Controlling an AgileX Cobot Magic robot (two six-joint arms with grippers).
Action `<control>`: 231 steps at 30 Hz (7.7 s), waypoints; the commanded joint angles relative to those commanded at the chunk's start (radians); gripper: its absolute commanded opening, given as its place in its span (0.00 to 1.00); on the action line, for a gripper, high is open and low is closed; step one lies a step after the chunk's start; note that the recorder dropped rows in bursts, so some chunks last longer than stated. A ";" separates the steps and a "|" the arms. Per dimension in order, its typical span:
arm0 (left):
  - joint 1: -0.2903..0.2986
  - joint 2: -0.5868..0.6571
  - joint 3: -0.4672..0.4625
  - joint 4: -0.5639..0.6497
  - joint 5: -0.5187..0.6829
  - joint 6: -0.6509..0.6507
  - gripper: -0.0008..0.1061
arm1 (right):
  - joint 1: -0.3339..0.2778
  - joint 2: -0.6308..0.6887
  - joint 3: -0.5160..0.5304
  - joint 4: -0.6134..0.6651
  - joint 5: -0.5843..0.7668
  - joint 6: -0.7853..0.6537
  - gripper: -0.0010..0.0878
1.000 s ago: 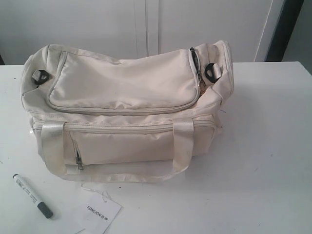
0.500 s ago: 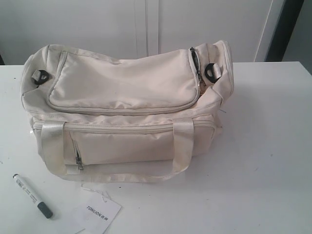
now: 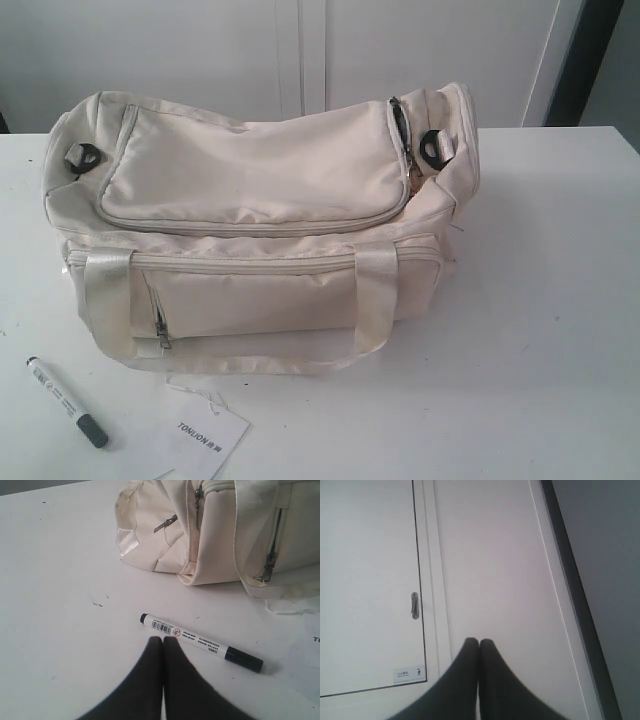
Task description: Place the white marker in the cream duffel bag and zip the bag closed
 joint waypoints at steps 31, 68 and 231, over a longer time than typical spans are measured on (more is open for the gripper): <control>0.000 0.000 0.000 0.000 0.000 0.000 0.01 | 0.000 0.754 -0.583 -0.142 0.376 -0.005 0.01; 0.000 0.000 0.000 0.000 0.000 0.000 0.01 | 0.005 1.274 -1.194 0.525 1.274 -0.732 0.14; 0.000 0.926 -0.833 -0.168 0.172 0.065 0.01 | 0.088 1.649 -1.255 0.652 1.066 -0.734 0.01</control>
